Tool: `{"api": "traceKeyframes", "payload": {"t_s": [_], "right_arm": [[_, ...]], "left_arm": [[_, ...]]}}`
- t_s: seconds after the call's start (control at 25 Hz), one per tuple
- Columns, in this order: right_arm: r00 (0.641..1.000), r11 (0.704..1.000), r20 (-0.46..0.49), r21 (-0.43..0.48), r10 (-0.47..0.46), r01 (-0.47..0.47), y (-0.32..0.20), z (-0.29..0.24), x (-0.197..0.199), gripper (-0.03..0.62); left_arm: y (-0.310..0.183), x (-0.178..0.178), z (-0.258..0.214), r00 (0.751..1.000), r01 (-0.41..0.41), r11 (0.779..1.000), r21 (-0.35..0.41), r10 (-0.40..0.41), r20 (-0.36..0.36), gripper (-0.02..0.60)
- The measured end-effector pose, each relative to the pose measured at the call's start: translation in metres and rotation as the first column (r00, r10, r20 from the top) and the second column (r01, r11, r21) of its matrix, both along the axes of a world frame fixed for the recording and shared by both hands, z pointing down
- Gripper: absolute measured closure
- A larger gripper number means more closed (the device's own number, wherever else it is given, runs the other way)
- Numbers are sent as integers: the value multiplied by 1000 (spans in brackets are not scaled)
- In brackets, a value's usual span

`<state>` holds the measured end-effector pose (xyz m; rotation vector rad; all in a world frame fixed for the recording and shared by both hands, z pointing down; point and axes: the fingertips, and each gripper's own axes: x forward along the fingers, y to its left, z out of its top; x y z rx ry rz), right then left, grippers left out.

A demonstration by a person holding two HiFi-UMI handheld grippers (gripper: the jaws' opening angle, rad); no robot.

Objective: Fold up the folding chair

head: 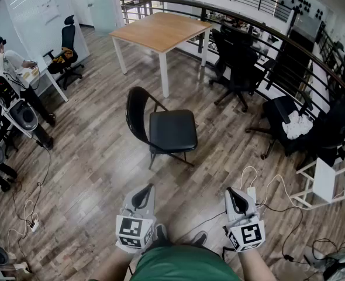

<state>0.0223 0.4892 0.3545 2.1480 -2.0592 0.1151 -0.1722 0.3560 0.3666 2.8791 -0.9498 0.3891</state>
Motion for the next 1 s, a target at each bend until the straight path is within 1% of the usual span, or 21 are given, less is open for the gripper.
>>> {"api": "traceKeyframes", "payload": {"t_s": [0.24, 0.44, 0.64, 0.8, 0.88, 1.0], "right_arm": [[1000, 1000, -20, -10, 21, -21, -14, -3, -9, 592], [998, 999, -36, -16, 49, -49, -32, -2, -24, 592], [995, 994, -14, 27, 103, -103, -52, -7, -39, 592], [989, 991, -69, 34, 132, -130, -67, -12, -47, 592], [985, 991, -111, 25, 130, -128, -74, -14, -51, 592], [980, 994, -162, 4, 112, -113, -82, -16, -56, 592]], "left_arm": [[-16, -9, -4, 1000, -11, 1000, 10, 11, -3, 569], [-37, -25, 1, 1000, -30, 1000, 0, 30, -9, 569], [-63, -41, 10, 998, -69, 998, -16, 69, -15, 569], [-84, -57, 17, 995, -100, 995, -25, 100, -4, 569], [-95, -65, 22, 995, -104, 994, -30, 104, 8, 569], [-107, -71, 30, 995, -98, 993, -59, 98, 10, 569]]}}
